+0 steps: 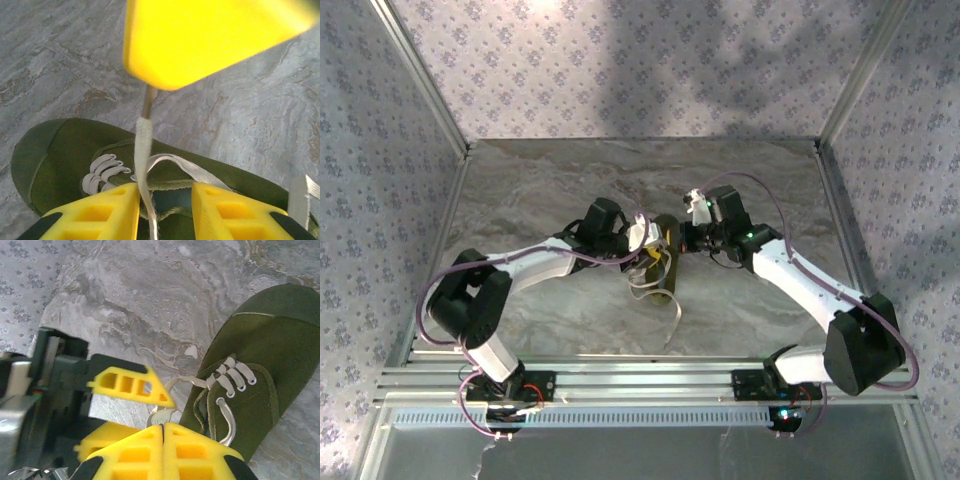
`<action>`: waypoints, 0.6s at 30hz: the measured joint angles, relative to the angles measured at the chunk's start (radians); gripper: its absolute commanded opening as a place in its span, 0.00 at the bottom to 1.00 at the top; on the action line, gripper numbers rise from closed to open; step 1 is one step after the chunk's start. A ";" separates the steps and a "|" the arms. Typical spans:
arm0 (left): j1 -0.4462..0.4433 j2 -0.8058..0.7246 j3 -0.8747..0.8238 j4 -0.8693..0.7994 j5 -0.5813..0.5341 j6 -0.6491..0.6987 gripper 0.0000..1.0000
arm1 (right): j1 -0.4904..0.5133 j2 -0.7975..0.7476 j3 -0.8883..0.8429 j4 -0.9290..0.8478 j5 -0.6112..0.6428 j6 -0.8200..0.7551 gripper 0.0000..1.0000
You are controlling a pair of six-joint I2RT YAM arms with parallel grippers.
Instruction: Tie the shoes
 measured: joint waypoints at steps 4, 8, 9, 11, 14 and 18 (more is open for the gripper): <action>0.000 0.016 0.026 -0.008 -0.006 -0.013 0.00 | 0.000 -0.012 -0.022 0.006 -0.031 -0.026 0.02; 0.000 0.017 0.069 -0.041 -0.018 -0.013 0.00 | 0.001 -0.031 -0.046 0.003 -0.031 -0.068 0.43; 0.000 0.017 0.076 -0.047 -0.024 -0.014 0.00 | 0.001 -0.042 -0.058 0.001 -0.023 -0.082 0.47; 0.005 0.016 0.087 -0.064 -0.035 -0.023 0.00 | 0.003 -0.082 -0.101 -0.008 -0.004 -0.101 0.54; 0.019 0.016 0.103 -0.105 -0.037 -0.052 0.00 | 0.010 -0.161 -0.208 -0.013 0.023 -0.108 0.58; 0.034 0.016 0.120 -0.129 -0.032 -0.093 0.00 | 0.054 -0.240 -0.371 -0.015 0.064 -0.091 0.61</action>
